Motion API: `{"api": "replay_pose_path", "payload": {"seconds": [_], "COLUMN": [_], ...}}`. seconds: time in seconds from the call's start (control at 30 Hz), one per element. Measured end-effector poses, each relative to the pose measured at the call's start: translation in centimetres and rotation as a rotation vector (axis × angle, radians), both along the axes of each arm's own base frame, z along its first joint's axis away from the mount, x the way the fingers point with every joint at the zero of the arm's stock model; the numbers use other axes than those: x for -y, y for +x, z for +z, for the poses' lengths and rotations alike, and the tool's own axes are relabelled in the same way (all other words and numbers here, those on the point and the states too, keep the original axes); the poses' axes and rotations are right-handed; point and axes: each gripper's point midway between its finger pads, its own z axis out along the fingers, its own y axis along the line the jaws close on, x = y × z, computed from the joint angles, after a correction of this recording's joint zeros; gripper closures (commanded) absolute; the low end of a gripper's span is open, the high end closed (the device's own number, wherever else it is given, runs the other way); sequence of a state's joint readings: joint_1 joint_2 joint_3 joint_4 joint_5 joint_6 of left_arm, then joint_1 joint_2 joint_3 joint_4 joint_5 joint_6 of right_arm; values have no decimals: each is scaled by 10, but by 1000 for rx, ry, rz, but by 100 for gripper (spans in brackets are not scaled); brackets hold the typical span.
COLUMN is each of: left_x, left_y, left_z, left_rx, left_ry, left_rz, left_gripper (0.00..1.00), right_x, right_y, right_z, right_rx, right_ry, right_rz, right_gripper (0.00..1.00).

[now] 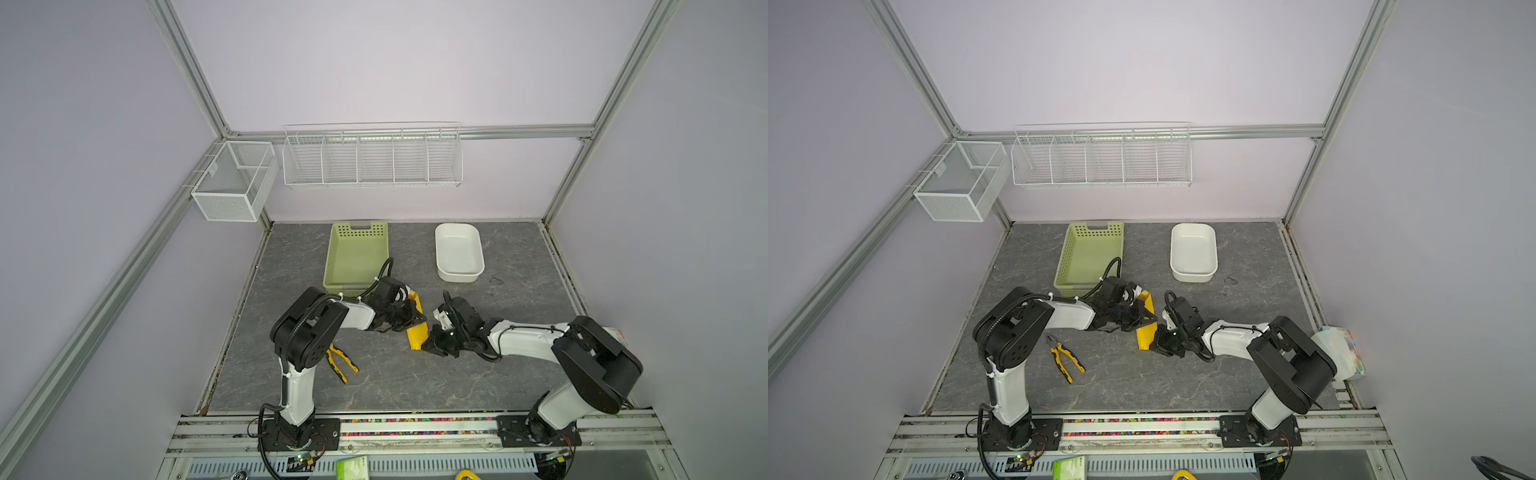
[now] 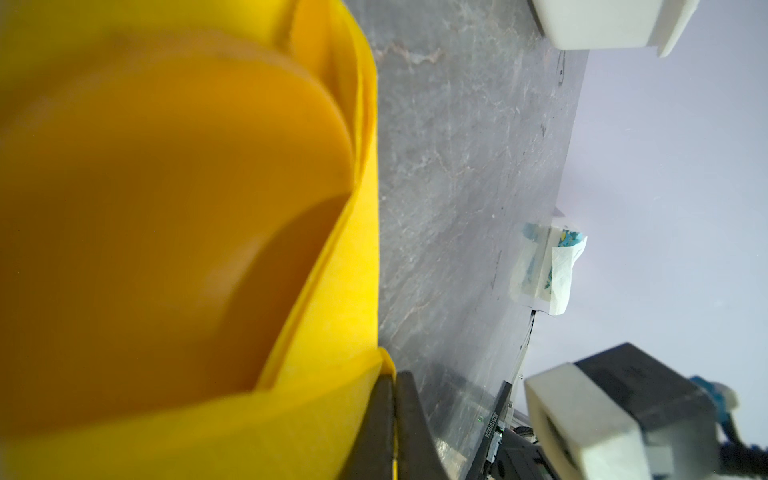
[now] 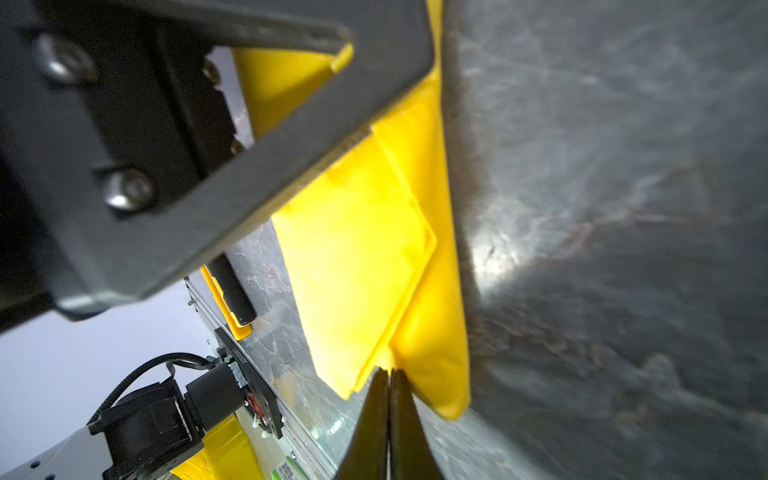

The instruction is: Place the utensils on the paper napkin and roll it up

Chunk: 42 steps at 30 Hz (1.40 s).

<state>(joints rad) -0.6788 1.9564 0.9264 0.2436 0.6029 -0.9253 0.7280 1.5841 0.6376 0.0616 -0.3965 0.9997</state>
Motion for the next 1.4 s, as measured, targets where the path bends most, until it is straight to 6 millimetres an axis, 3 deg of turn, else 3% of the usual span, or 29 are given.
{"api": "replay_pose_path", "payload": {"seconds": [0.7,0.97,1.2,1.4], "left_x": [-1,-2,14,19], "left_y": [3,4,5,2], "left_z": [1,16,32,27], "left_rx": [1,17,36,11], "left_ry": [-4,-11,-33,-32], "left_rz": [14,18,-6,-5], "left_gripper": [100,100,100,100], "right_x": [-7,-9,-10,-10], "right_y": [3,3,3,3], "right_z": [-7,-8,-8,-8], "right_rx": [-10,-8,-6,-1], "right_ry": [18,18,20,18], "right_rz": [13,22,35,40], "right_gripper": [93,93,93,93]}}
